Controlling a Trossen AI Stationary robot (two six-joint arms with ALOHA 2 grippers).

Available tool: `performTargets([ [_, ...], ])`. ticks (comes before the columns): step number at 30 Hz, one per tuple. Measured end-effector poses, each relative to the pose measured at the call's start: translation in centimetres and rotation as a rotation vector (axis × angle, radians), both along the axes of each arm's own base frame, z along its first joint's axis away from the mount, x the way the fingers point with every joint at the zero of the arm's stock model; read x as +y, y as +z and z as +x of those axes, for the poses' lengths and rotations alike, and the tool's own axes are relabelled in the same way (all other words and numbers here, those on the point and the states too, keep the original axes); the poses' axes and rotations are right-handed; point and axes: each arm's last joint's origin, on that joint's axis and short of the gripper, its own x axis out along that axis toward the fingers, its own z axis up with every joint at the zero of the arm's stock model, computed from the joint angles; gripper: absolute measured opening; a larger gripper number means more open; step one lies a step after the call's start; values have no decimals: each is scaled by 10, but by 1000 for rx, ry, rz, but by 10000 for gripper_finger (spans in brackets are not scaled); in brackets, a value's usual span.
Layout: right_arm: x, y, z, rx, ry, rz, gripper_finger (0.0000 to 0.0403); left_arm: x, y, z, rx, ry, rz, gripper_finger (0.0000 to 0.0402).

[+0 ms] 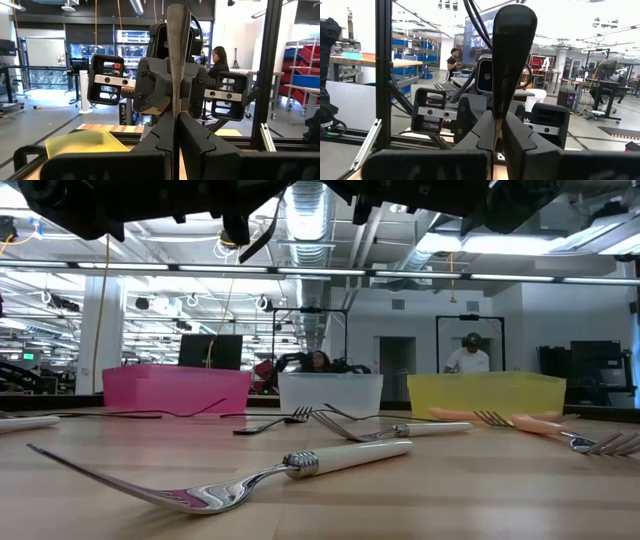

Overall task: Sort silverware by color (type)
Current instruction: Put the black fork into the yellow bin

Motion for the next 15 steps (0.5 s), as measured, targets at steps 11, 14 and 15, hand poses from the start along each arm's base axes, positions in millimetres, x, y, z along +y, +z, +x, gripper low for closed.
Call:
performTargets([
  [11, -8, 9, -6, -10, -49, 14, 37, 0, -2, 0, 31, 9, -17, 101],
  [14, -15, 15, -11, 10, -67, 21, 37, 1, 1, -3, 35, 29, -18, 144],
  [15, -17, 18, -13, 20, -80, 21, 37, 2, 2, -4, 36, 50, -29, 157],
])
